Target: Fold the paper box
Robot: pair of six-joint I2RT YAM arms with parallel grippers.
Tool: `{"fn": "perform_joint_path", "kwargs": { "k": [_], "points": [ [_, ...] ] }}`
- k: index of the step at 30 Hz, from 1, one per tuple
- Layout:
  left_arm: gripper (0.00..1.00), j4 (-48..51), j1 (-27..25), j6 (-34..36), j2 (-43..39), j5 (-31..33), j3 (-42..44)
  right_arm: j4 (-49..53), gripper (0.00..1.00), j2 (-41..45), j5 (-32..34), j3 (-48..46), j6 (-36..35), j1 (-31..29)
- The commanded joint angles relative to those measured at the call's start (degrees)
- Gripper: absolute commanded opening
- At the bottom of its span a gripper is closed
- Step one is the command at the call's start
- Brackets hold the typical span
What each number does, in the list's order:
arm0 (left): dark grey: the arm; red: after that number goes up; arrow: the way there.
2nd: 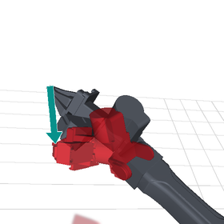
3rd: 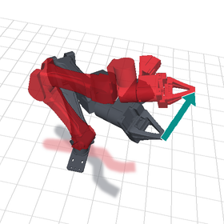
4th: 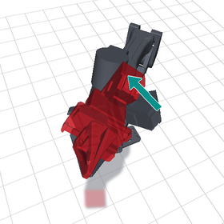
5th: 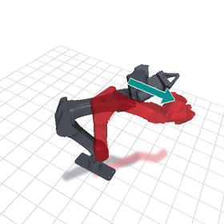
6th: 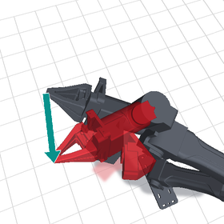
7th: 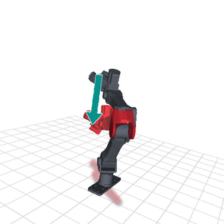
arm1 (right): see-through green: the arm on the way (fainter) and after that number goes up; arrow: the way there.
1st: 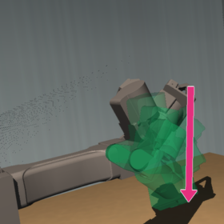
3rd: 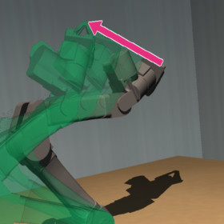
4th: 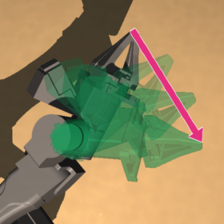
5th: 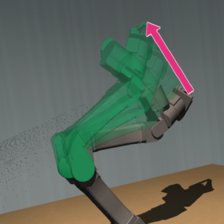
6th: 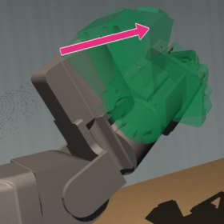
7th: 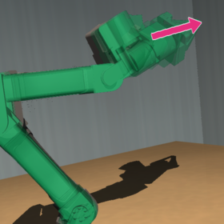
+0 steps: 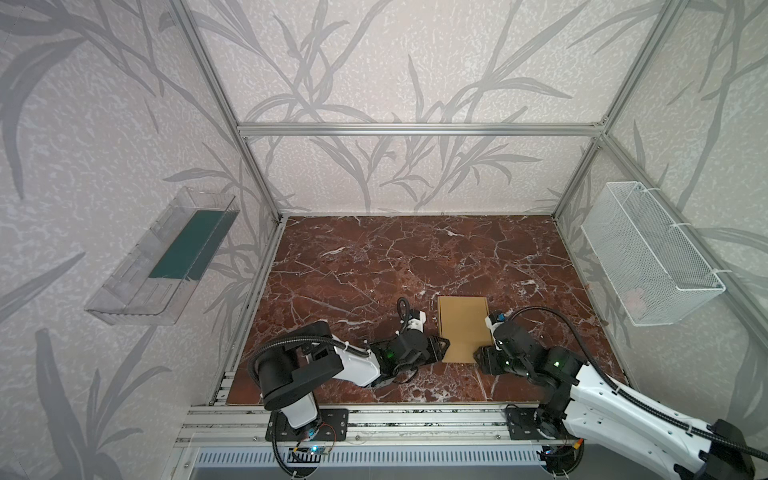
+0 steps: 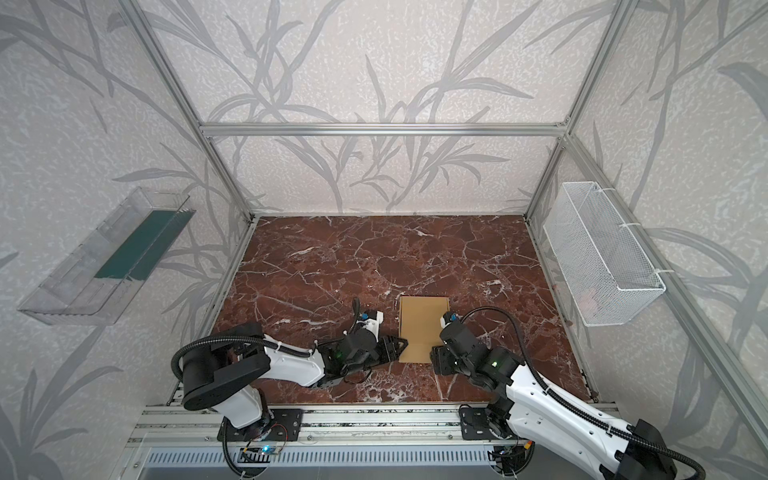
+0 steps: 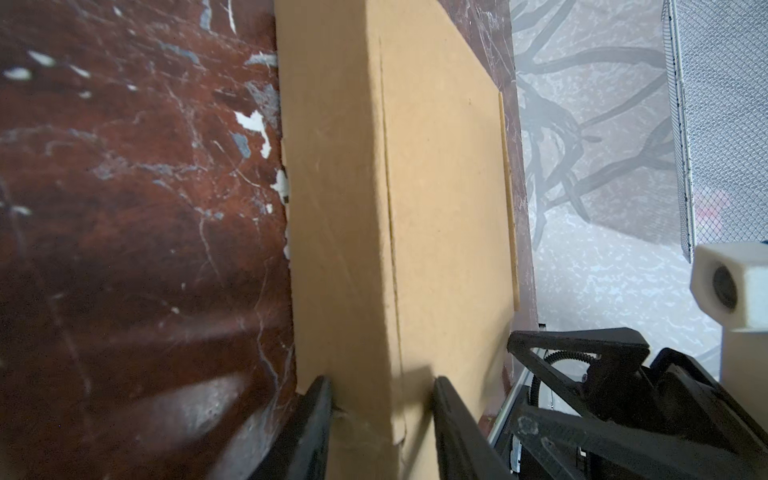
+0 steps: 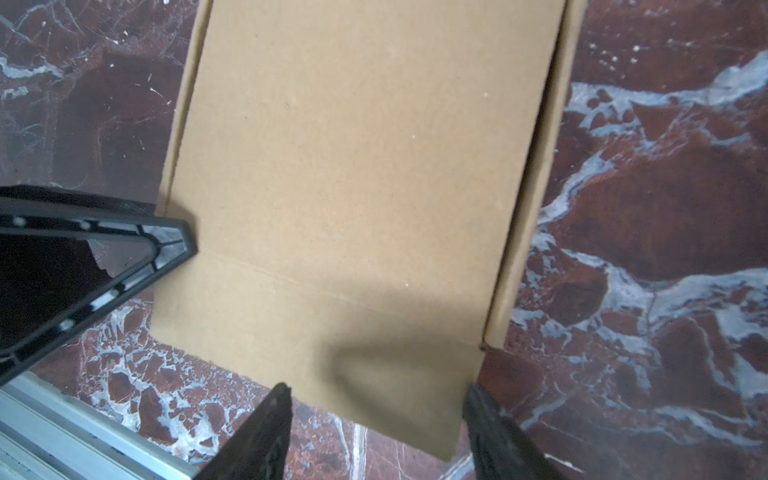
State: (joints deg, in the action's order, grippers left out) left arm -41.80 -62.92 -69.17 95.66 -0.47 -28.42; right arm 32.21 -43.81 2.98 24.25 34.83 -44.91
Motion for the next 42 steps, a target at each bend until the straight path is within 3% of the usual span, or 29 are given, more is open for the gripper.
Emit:
{"fn": "perform_joint_path", "kwargs": {
  "k": [1,12,22,42],
  "points": [
    [0.4,0.9,0.0,-1.0,1.4,-1.9,-0.6,-0.9,0.66,0.2,-0.7,-0.6,-0.5,0.2],
    [0.4,11.3,-0.9,0.2,-1.7,0.6,-1.8,-0.4,0.66,-0.2,-1.0,0.0,-0.6,0.5],
    [0.41,7.4,-1.9,-2.8,2.3,-0.6,-2.6,-0.7,0.66,-1.0,-2.1,-0.3,-0.5,0.6],
    [0.43,9.4,-4.0,-3.6,0.6,2.3,-1.6,0.7,0.64,-1.8,-2.5,0.7,0.0,0.6]
  ]
}}
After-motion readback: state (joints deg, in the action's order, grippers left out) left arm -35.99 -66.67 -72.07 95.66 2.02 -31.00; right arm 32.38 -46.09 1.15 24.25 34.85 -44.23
